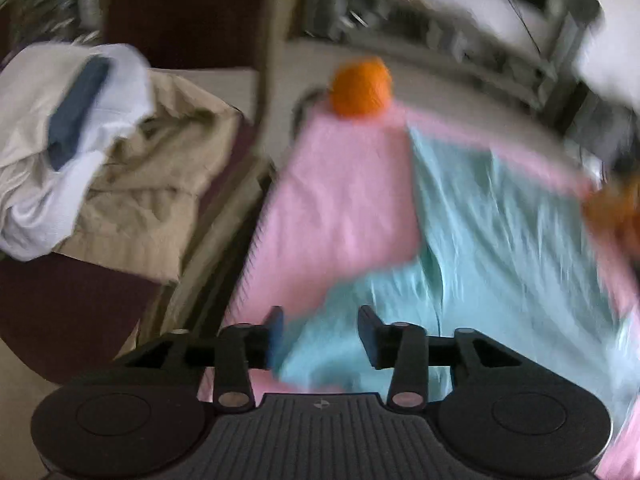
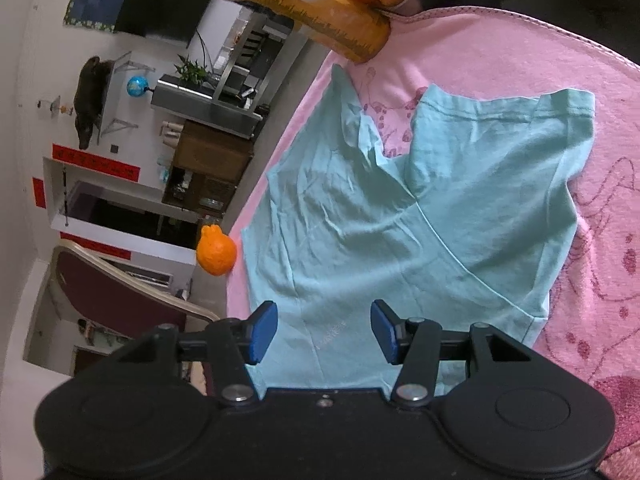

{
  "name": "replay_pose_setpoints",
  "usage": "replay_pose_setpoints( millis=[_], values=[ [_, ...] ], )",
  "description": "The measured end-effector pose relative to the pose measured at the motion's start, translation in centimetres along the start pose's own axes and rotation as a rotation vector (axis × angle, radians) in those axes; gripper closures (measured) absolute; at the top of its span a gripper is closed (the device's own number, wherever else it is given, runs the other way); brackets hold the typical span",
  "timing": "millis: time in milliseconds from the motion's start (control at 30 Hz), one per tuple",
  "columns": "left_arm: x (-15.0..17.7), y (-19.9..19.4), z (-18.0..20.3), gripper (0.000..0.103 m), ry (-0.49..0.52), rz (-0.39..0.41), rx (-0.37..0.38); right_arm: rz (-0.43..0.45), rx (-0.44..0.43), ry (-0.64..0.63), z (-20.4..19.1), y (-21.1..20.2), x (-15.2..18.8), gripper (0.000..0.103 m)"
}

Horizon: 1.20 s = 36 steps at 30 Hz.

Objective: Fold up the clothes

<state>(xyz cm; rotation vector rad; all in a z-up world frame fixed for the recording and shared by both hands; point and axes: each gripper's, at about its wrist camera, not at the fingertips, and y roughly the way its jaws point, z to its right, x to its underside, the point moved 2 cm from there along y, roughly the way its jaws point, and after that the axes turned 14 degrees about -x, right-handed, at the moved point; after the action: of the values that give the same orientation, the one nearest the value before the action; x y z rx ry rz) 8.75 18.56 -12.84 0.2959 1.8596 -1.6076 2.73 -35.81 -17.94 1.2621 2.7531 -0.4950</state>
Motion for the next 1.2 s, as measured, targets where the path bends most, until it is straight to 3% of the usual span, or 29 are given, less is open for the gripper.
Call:
replay_pose_setpoints(
  millis=[67, 200, 300, 500, 567, 600, 633, 700, 833, 900, 933, 967, 1000, 1067, 1100, 1133, 1200],
  values=[
    [-1.2, 1.7, -0.8, 0.062, -0.07, -0.016, -0.014, 0.0, -0.008, 0.008, 0.0, 0.2, -0.1, 0.052],
    [-1.9, 6.8, -0.2, 0.07, -0.129, -0.15, 0.024, -0.015, 0.011, -0.016, -0.4, 0.9, 0.1, 0.052],
    [-1.8, 8.0, 1.1, 0.073, -0.113, -0.18, 0.044, -0.021, 0.03, -0.025, -0.4, 1.2, 0.2, 0.052],
    [-2.1, 9.5, 3.8, 0.065, -0.028, -0.199, 0.082, -0.038, 0.055, -0.045, -0.4, 1.9, 0.3, 0.052],
    [-1.8, 9.8, 4.5, 0.073, 0.0, -0.217, 0.097, -0.044, 0.065, -0.056, -0.5, 2.0, 0.4, 0.052],
    [-1.7, 9.6, 5.0, 0.08, 0.031, -0.203, 0.092, -0.046, 0.07, -0.061, -0.5, 2.0, 0.4, 0.052],
    [-1.6, 9.2, 5.5, 0.103, 0.068, -0.181, 0.089, -0.045, 0.073, -0.062, -0.5, 2.0, 0.4, 0.052],
    [-1.5, 7.6, 6.3, 0.102, 0.134, -0.073, 0.054, -0.042, 0.077, -0.064, -0.5, 1.9, 0.4, 0.052],
    [-0.3, 1.6, 8.0, 0.102, 0.266, 0.342, 0.002, -0.039, 0.082, -0.07, -0.5, 1.8, 0.4, 0.052],
    [0.8, 2.1, 9.4, 0.101, 0.375, 0.369, -0.091, -0.039, 0.084, -0.071, -0.4, 1.8, 0.4, 0.052],
    [1.4, 2.4, 10.1, 0.093, 0.431, 0.379, -0.14, -0.04, 0.085, -0.07, -0.4, 1.8, 0.4, 0.052],
    [2.0, 3.9, 10.6, 0.088, 0.501, 0.331, -0.215, -0.042, 0.088, -0.069, -0.4, 1.8, 0.4, 0.051],
    [2.0, 4.7, 10.2, 0.085, 0.503, 0.284, -0.25, -0.045, 0.09, -0.069, -0.4, 1.9, 0.4, 0.051],
    [1.8, 6.0, 9.2, 0.081, 0.493, 0.191, -0.309, -0.043, 0.09, -0.067, -0.4, 1.7, 0.3, 0.049],
    [1.2, 5.8, 7.6, 0.075, 0.39, 0.147, -0.28, -0.042, 0.089, -0.065, -0.3, 1.7, 0.3, 0.049],
    [0.5, 5.5, 5.8, 0.06, 0.278, 0.103, -0.246, -0.039, 0.086, -0.062, -0.3, 1.5, 0.3, 0.048],
    [-0.7, 4.9, 2.1, 0.054, 0.047, 0.027, -0.164, -0.032, 0.077, -0.054, -0.2, 1.3, 0.2, 0.048]
  ],
)
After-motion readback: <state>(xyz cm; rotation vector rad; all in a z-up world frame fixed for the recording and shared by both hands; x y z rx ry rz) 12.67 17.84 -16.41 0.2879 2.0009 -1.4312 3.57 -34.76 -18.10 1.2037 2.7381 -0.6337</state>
